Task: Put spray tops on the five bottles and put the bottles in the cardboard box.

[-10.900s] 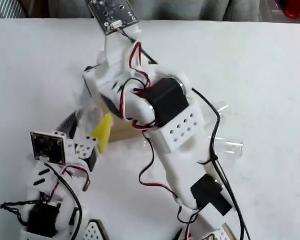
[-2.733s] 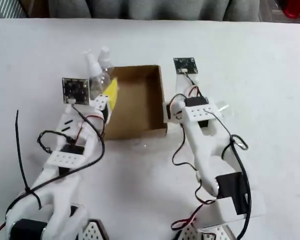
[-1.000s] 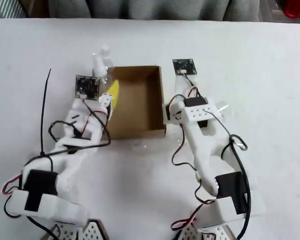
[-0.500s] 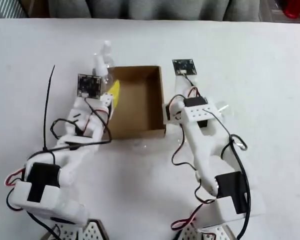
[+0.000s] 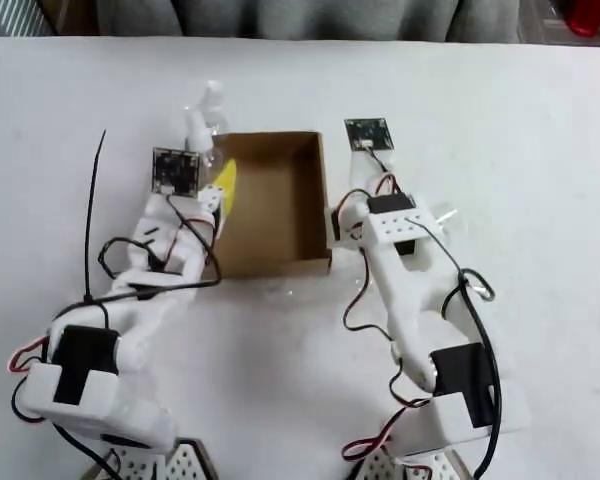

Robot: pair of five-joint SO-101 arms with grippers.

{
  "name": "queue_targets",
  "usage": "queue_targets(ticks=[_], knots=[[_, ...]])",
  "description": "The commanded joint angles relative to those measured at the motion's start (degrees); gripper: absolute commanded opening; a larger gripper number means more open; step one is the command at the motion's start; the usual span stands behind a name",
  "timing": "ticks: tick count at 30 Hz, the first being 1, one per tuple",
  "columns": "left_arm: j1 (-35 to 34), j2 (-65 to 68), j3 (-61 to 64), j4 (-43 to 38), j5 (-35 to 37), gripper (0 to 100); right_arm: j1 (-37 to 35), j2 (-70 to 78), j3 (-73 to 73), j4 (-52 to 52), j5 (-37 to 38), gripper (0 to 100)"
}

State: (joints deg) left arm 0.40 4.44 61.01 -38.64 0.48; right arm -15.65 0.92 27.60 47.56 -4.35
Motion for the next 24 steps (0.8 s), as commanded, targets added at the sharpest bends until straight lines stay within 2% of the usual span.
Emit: queue_targets(ticks=[1, 19, 24], knots=[[-1.0, -0.6, -1.3, -1.4, -0.2, 9, -1.7, -0.1, -1.8, -0.3, 0.2, 1.5], [-1.6, -0.7, -0.6, -1.4, -0.4, 11, -1.7, -0.1, -1.8, -0.3, 0.2, 1.5], [-1.7, -0.7, 0.0, -0.1, -0.1, 20, -1.7, -0.1, -1.8, -0.3, 0.2, 1.5]])
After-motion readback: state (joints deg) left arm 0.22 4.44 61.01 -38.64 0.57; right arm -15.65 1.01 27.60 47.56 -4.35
